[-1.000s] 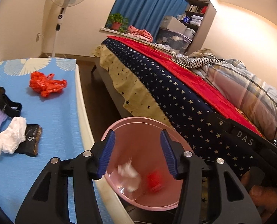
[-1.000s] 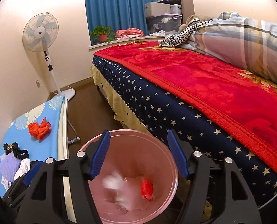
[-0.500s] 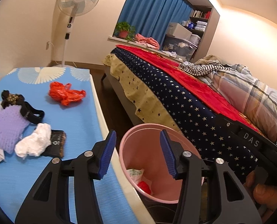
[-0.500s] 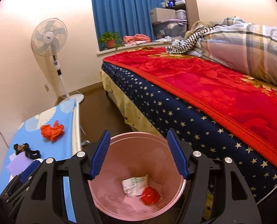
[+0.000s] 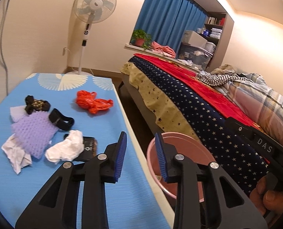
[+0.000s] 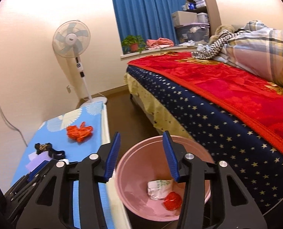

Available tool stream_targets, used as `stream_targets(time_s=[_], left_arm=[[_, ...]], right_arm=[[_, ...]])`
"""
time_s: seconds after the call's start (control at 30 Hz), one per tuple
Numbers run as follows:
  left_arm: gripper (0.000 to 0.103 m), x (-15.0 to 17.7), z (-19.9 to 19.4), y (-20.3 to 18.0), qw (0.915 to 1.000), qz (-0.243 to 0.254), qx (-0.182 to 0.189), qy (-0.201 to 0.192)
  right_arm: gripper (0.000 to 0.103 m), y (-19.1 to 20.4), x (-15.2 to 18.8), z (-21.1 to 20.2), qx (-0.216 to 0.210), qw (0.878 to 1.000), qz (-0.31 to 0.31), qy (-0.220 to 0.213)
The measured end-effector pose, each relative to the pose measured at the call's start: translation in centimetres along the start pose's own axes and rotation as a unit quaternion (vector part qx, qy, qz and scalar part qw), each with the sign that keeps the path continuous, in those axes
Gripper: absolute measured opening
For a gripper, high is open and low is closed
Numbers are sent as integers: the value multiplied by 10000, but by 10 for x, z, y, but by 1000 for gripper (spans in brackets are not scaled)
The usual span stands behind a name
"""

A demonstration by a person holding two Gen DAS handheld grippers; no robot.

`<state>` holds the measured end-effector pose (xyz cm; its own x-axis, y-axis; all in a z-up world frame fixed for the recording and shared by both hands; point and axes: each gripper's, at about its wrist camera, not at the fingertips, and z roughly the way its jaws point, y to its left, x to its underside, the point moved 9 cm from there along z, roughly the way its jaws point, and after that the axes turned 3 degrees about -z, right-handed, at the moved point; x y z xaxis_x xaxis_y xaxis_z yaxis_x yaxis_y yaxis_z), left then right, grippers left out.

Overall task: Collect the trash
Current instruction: 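Open both tools over the pink wastebasket to drop the bag and tissue, then close the right tool on a white tissue while the left tool grips the lavender foam net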

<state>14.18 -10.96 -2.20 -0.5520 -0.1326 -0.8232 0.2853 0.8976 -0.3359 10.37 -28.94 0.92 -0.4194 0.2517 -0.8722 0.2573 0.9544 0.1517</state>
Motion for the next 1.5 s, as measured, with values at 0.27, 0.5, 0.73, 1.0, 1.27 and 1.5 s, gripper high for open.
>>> stream_targets(time_s=[0.27,0.5,0.73,1.0,1.27,1.5], left_arm=[[27,-7,-8,27,9993,-120,-342,-132],[27,-11,-13,49,9973,-202,-662,-243],[20,-15,-26,92,9901,-525,-1220,-451],[19,-13,-38,145,9749,-971,-1920,-577],[19,-12,-41,173,9644,-1196,-2267,-653],[19,-10,-32,193,9594,-1274,-2443,-608]], right_arm=[[35,21,4,8,-284,9996,-54,77],[33,39,10,20,-526,9985,-68,158],[29,63,18,36,-842,9961,-37,261],[29,110,33,58,-1454,9882,-102,468],[30,156,55,81,-1983,9770,-153,772],[34,184,72,102,-2287,9675,-120,1070]])
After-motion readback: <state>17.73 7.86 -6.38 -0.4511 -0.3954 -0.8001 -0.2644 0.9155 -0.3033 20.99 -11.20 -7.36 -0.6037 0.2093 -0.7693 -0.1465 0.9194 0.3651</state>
